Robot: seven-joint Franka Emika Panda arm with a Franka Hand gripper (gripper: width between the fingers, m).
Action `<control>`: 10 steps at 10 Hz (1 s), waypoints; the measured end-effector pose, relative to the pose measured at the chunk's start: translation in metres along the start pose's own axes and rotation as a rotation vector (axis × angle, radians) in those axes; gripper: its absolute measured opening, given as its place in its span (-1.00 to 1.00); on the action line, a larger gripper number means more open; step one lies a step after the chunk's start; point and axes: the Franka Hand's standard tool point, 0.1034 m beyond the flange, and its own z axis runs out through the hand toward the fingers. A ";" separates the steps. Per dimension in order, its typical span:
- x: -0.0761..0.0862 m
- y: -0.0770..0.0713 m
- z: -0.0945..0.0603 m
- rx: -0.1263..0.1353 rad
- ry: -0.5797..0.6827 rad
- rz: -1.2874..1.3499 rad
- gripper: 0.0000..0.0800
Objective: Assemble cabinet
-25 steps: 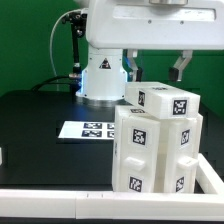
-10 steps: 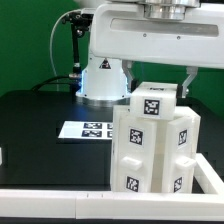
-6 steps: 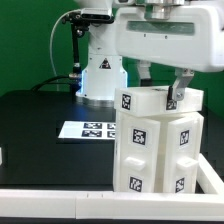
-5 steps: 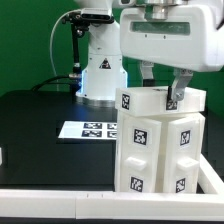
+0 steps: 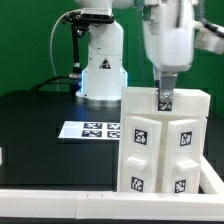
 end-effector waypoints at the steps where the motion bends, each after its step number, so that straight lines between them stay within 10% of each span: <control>1: -0.002 -0.002 0.000 0.026 -0.017 0.171 0.38; 4: -0.009 -0.006 -0.001 0.071 -0.045 0.262 0.38; 7: -0.014 -0.006 -0.009 0.034 -0.047 -0.010 0.91; 10: -0.026 -0.008 -0.020 0.013 -0.049 -0.420 1.00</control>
Offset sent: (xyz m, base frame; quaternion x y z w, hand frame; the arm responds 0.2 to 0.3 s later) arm 0.0000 0.0000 0.0000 0.0000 0.0000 0.0000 1.0000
